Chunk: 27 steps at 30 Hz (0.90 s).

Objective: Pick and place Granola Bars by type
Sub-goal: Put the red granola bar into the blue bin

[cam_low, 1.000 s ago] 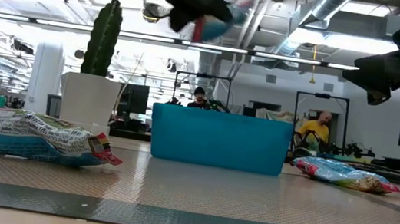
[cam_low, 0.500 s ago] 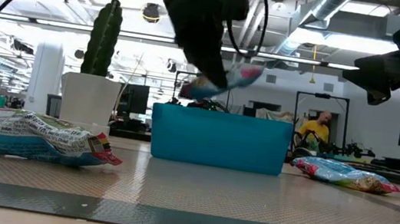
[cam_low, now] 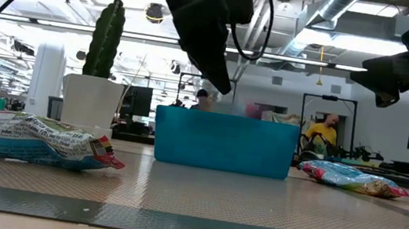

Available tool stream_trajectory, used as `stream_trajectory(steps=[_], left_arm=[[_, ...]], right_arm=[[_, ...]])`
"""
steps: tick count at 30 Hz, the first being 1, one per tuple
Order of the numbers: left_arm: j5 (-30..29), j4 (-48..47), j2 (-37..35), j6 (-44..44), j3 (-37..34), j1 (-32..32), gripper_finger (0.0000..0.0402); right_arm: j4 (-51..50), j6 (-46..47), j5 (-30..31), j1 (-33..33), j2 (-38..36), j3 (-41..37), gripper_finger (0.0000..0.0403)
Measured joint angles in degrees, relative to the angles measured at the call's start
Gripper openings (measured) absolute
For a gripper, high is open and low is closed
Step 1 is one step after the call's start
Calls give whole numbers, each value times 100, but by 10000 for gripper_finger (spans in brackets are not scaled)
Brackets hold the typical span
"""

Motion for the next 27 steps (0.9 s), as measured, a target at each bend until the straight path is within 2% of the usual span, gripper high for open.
stream_trajectory(steps=[6, 13, 17, 22, 27], left_arm=[[-17, 3, -2, -45, 0, 4, 172], [-63, 385, -499, -747, -206, 2, 179], [-148, 1268, -1133, -1422, -970, 2, 180], [-153, 2863, -2109, -2246, -2314, -125, 180], [-152, 4001, -3030, -2892, -3588, -284, 180]], right_arm=[[-1, 0, 0, 2, -2, 0, 169], [-1, 0, 0, 0, 0, 0, 170], [-1, 0, 0, 0, 0, 0, 168], [-1, 0, 0, 2, -2, 0, 171], [-1, 0, -1, 2, -2, 0, 170]])
